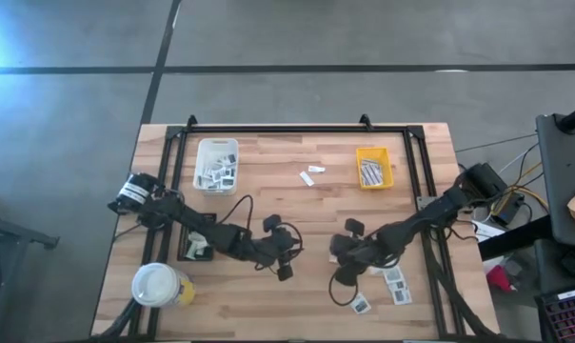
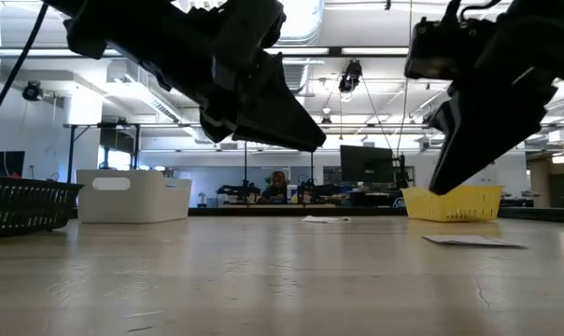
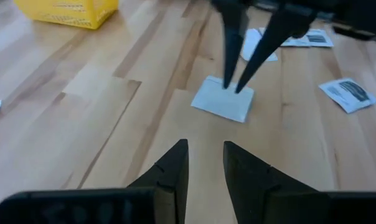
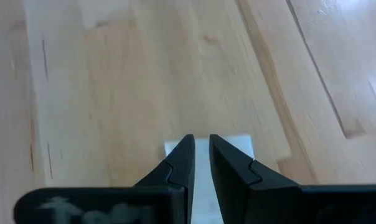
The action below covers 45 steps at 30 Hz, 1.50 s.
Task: Pick & Place First Aid Supplies
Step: Put the blue bandage pack into the yellow bin
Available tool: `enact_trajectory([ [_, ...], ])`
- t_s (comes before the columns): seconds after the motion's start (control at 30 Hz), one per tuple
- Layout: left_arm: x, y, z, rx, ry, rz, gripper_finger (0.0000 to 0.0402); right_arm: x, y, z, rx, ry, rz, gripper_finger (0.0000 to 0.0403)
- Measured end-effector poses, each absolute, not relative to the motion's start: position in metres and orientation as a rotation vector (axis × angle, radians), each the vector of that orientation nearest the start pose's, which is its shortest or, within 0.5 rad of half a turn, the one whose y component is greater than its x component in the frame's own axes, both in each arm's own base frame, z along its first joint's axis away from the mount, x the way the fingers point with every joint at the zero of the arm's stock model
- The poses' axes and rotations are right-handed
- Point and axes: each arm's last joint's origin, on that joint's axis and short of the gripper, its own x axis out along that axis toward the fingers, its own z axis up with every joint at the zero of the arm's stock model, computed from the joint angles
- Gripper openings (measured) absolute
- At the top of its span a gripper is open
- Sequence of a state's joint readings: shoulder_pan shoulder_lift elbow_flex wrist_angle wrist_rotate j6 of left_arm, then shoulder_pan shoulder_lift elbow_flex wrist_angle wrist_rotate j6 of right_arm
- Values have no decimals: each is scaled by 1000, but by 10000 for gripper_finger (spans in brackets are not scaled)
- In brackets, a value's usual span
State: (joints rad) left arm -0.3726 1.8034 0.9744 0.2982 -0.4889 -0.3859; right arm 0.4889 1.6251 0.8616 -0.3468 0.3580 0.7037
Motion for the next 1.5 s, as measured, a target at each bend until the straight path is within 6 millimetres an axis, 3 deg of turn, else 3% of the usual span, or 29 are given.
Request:
enact_trajectory([
  [0.17,352,-120,174,-162,446,204,94,253,130,156,193,1038,-282,31],
  [0.5,357,-125,184,-174,379,22,94,244,125,125,233,1114,-394,9],
  [0.8,360,-122,186,-164,359,-3,94,267,129,107,273,1003,-349,8],
  [1.07,365,-121,160,-149,429,2,94,286,123,108,320,903,-280,8],
  [1.3,370,-122,135,-87,492,-8,89,286,123,112,313,892,-262,8],
  [1.5,377,-119,123,-75,507,5,62,284,123,127,330,854,-241,8],
])
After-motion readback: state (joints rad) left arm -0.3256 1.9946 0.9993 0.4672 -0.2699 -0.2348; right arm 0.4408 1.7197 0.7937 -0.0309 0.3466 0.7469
